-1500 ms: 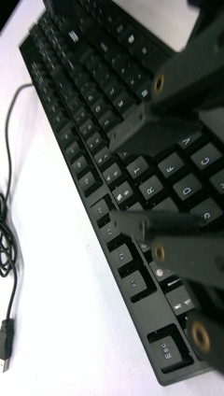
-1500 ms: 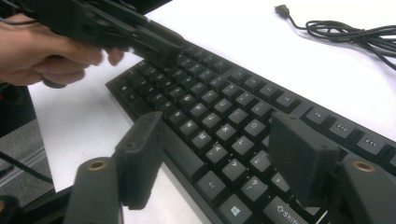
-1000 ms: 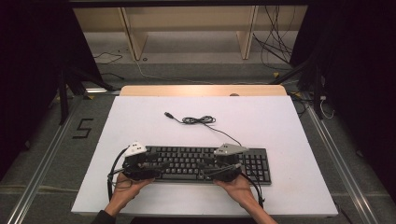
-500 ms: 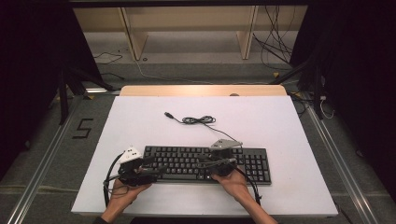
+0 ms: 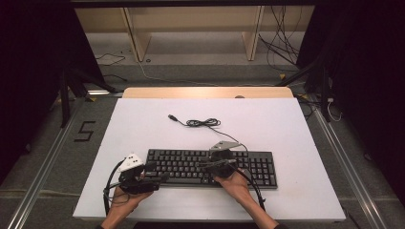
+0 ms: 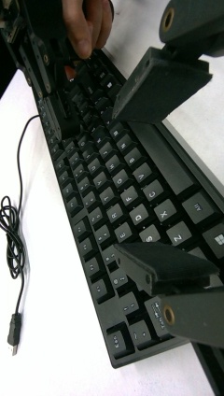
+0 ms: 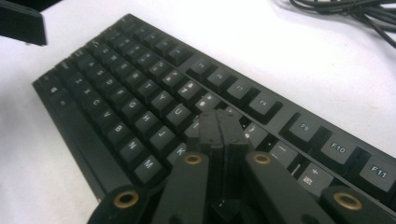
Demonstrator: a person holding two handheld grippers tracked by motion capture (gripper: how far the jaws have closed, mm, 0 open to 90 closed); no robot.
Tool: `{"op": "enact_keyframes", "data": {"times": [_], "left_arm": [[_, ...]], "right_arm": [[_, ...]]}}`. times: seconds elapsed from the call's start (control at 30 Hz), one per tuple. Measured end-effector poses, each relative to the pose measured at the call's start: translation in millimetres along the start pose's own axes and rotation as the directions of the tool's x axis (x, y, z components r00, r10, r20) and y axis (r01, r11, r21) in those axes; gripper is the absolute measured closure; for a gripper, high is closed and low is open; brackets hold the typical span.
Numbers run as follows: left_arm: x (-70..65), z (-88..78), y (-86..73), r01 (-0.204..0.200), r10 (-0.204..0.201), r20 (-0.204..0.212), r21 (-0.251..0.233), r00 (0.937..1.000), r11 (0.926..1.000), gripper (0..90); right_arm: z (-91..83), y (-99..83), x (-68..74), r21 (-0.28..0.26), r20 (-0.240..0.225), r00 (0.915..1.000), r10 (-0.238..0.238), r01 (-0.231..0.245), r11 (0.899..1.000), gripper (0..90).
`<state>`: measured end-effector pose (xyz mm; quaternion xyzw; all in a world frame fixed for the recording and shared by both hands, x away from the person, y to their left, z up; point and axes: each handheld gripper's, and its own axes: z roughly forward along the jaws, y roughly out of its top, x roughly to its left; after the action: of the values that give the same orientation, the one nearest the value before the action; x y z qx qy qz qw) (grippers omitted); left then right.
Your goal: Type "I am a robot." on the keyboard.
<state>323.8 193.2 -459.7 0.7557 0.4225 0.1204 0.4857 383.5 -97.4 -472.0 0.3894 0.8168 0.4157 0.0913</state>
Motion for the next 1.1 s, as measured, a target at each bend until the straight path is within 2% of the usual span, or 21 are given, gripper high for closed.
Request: {"op": "enact_keyframes", "data": {"times": [0.5,0.77,0.93,1.1], "left_arm": [[-1.0,-1.6,-1.8,0.0,0.0,-0.002,-0.001,1.0,1.0,27.0],[0.0,-2.2,-2.0,-0.001,0.001,-0.005,0.002,1.0,1.0,26.8],[1.7,-1.9,-2.0,0.002,-0.002,-0.01,-0.003,0.9999,1.0,26.8],[2.7,-2.1,-2.4,0.009,-0.009,-0.014,-0.003,0.9999,1.0,26.8]], "right_arm": [[10.0,-1.2,0.0,0.043,0.026,0.9997,-0.002,0.001,0.999,90.0],[10.9,-2.1,1.7,0.039,0.039,0.9992,-0.003,0.002,0.999,90.0],[8.6,-1.4,0.3,0.034,0.025,0.9994,0.025,-0.026,0.999,90.0],[0.5,0.5,-1.5,-0.004,0.005,0.999,0.045,-0.045,0.999,83.4]]}}
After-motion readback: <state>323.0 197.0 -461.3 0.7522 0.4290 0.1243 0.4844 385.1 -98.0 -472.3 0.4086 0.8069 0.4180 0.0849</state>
